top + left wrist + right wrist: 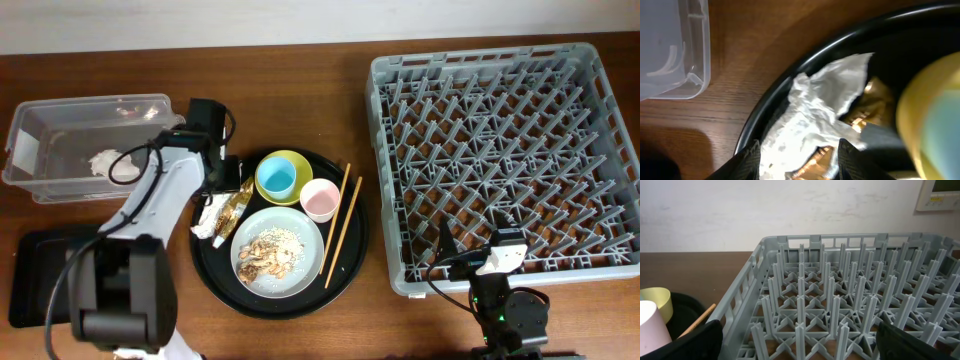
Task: Sort waste into correct bins and load items into the dishwasher rack
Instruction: 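Move the tissue left and drop it into the clear plastic bin, then return the left gripper to the gold wrapper and grasp it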
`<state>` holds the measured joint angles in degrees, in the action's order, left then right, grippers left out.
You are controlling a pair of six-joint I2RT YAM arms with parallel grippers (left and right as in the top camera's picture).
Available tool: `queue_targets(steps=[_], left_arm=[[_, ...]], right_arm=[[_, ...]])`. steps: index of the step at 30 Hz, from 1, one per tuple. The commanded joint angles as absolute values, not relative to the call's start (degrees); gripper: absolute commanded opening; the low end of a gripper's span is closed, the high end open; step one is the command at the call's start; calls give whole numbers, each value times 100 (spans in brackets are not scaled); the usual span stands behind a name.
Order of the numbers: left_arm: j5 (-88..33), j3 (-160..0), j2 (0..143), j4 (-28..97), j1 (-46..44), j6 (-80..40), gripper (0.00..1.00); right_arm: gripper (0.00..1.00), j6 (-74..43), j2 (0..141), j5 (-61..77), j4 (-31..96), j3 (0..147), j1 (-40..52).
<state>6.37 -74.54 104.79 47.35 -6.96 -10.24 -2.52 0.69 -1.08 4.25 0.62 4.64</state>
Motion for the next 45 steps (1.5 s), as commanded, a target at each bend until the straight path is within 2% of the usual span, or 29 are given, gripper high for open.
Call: queue_targets(steps=[1,6,8,10,11,12,19,23,29,35,38,39,40,41,42,43,45], left_arm=[[954,-7406,10794,4639,-696,-972,49],[928,-7400,11072,4611,-698,-972,49],[926,-7397,11076,4609,-698,-972,42],[928,-7397,11076,4611,-698,-972,32],[928,-7397,11076,4611,-698,-972,13],[928,-7402,11074,4606,-698,-972,1],[930,-8670,10593,5778,-696,-974,1],[954,-9179,10027,5835,-659,-974,1],[1168,-9233,9406,4952,-32,-1002,1],[1214,-9231,9214,4154,777,-1590,1],[2167,-9212,9275,4119,1100,-2342,1],[2340,-9209,9317,4112,1205,-2399,2],[2338,-9209,9369,4110,1299,-2399,11],[2335,-9209,9454,4110,1339,-2401,44],[2248,-9209,9583,4104,1341,-2401,87],[2040,-9209,9671,4119,1341,-2397,95],[1094,-9207,9810,4285,1341,-2399,96]], right_arm=[[98,-211,32,-180,458,32,438],[98,-211,32,-180,458,32,438],[98,-211,32,-180,458,32,438],[98,-211,32,-180,458,32,438],[98,-211,32,-180,458,32,438],[98,-211,32,-180,458,32,438],[98,-211,32,-180,458,32,438],[98,-211,32,-180,458,32,438],[98,-211,32,-180,458,32,438],[98,-211,32,-180,458,32,438],[98,-211,32,-180,458,32,438],[99,-211,32,-180,458,32,438],[98,-211,32,-180,458,32,438],[98,-211,32,-180,458,32,438],[98,-211,32,-180,458,32,438],[98,-211,32,-180,458,32,438],[98,-211,32,-180,458,32,438]])
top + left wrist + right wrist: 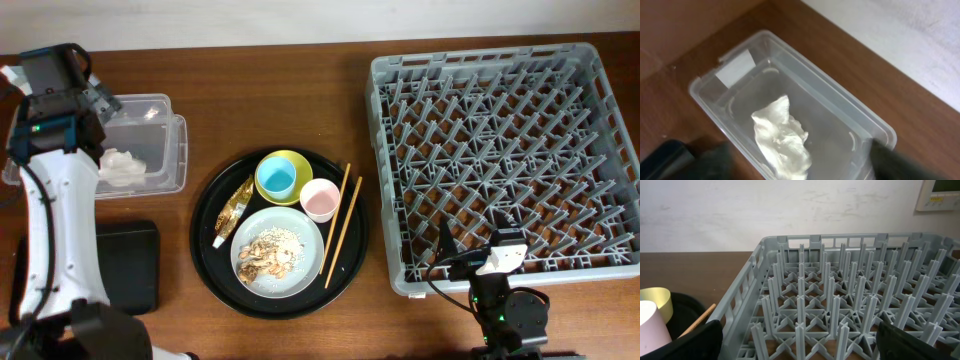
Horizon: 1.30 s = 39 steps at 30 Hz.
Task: Sort waste into correct bins and load items into the dishwasher rack
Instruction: 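Return the left gripper to the gold wrapper and grasp it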
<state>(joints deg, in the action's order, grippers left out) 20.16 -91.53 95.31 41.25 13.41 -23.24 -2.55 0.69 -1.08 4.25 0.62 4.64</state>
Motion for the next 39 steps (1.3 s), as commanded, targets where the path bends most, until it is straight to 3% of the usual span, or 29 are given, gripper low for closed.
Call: queue_targets(steps=[1,3,6,8,15,19,31,39], left_arm=[[631,-9209,9813,4429,1341,-2397,96],[-336,-9209,9813,4696,1323,-2147,96],[-1076,-9209,9642,5155,1052,-1439,89],[-1096,-9209,9494,5516,777,-1249,73],[-655,-8890,9356,6989,-388,-843,72],[-314,-8042,9365,6737,-696,-845,72],[-161,-5732,9380,4136,-698,-646,72],[196,-5446,9640,2969,-696,-633,67]], right_arm=[[98,-211,32,-180,458,32,438],[98,-211,32,-180,458,32,438],[98,-211,32,-180,458,32,438],[98,-211,32,-180,458,32,438],[98,-211,32,-180,458,32,438],[98,-211,32,-180,458,32,438],[98,-211,32,-180,458,32,438],[98,-211,32,-180,458,32,438]])
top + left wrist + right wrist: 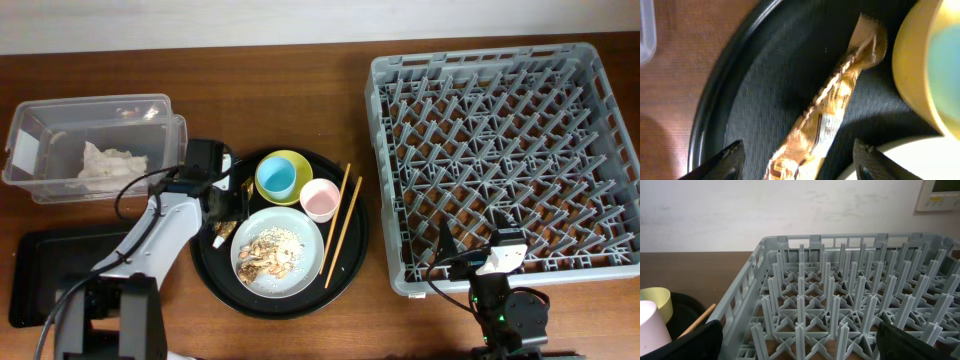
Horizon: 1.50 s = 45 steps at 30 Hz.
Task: Sort waste into correct bins and load items into the dishwasher rack
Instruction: 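Return the left gripper to the gold wrapper and grasp it, then carry the gold wrapper left and release it into the clear bin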
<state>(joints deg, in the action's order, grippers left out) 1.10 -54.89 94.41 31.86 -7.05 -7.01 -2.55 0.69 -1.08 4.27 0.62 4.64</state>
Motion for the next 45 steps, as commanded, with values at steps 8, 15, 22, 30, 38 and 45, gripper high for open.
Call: queue_targets(steps=[8,15,22,30,38,45], left_arm=[[329,-5443,10265,2464,-687,-633,61],[593,-5745,9920,3162,-685,-633,0],[1721,-6169,7996,3299,-578,-642,1],[2381,-6171,7708,449,624,-888,0],[2032,-6171,9192,-1350,1216,-38,77],[2029,-6173,8160,-416,1090,-246,99]], right_arm=[[98,-211,32,-180,458,32,438],[98,-211,32,-180,458,32,438],[98,-211,32,-180,458,32,438],[98,-211,32,-180,458,32,438],[99,-211,32,-180,458,32,438],[98,-211,32,-180,458,32,438]])
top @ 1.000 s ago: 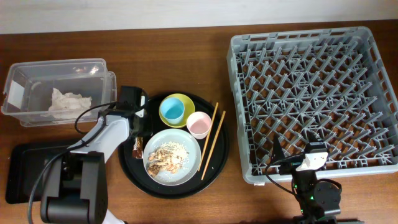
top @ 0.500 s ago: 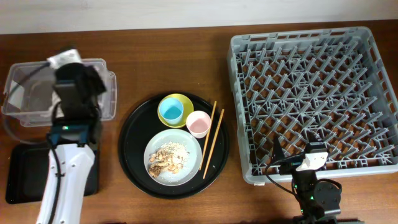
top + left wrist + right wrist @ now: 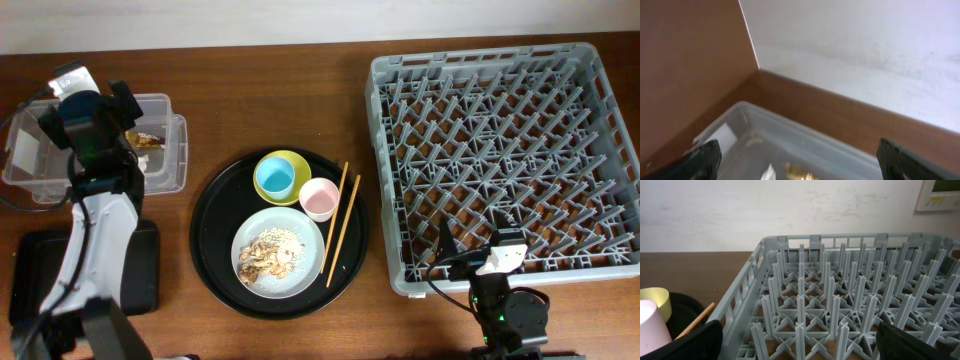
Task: Sort waste into correct bins and load items into the dishwasher rack
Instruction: 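Carry the gold wrapper left and release it into the clear bin, then reach the left gripper to the white plate and grip its rim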
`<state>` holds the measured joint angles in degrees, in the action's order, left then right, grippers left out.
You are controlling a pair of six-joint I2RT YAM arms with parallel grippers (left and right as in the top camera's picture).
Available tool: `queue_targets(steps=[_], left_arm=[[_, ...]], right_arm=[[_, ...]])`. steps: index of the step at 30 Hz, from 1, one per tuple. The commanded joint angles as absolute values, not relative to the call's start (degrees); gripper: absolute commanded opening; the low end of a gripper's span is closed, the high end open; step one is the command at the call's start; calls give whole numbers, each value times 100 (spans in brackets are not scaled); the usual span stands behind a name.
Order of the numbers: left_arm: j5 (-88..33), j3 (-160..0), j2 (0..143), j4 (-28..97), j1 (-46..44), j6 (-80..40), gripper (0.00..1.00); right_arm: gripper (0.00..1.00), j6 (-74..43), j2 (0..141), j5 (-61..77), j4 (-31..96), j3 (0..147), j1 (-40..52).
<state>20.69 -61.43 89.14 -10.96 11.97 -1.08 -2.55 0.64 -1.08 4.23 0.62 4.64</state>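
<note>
My left gripper (image 3: 88,112) hangs open over the clear plastic bin (image 3: 168,150) at the far left. In the left wrist view its fingers (image 3: 702,157) stand wide apart, the left gripper (image 3: 797,152) holding nothing. Below it in the bin lie the gold wrapper (image 3: 801,176), also seen from overhead as the gold wrapper (image 3: 148,140), and a white napkin (image 3: 771,172). The black tray (image 3: 215,215) carries a plate of food scraps (image 3: 278,250), a yellow-and-blue bowl (image 3: 280,178), a pink cup (image 3: 320,199) and chopsticks (image 3: 343,225). My right gripper (image 3: 800,345) rests open at the near edge of the grey rack (image 3: 805,280).
The grey dishwasher rack (image 3: 500,150) fills the right side, with nothing in it. A black bin (image 3: 135,270) sits at the front left under my left arm. Bare brown table lies between tray and rack.
My left gripper was open low over the gold wrapper on the tray. It is now open above the clear bin, and the wrapper lies in the bin. The right arm has not moved.
First my left gripper was at the tray's left edge over a white napkin and the gold wrapper. Then it was open over the clear bin with the napkin inside. It was back over the wrapper on the tray, and now the wrapper too lies in the bin.
</note>
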Motion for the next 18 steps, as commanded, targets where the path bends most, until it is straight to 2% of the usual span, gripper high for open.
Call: queue_targets(steps=[1,3,4,8,10,13,18], left_arm=[[1997,-6173,7832,244,1004,-497,99],[1151,-6173,7251,1413,840,-884,99],[91,-6173,6860,2095,735,-1087,99],[-3295,-6171,6278,3225,329,-1155,99],[-3909,-6171,6276,3857,80,-1155,99],[-4016,-6171,6283,4766,-86,-1155,99],[-4327,-6171,6281,5271,-123,-1155,99]], right_arm=[[98,-211,32,-180,458,32,438],[98,-211,32,-180,458,32,438],[98,-211,32,-180,458,32,438],[98,-211,32,-180,458,32,438],[98,-211,32,-180,458,32,438],[98,-211,32,-180,458,32,438],[98,-211,32,-180,458,32,438]])
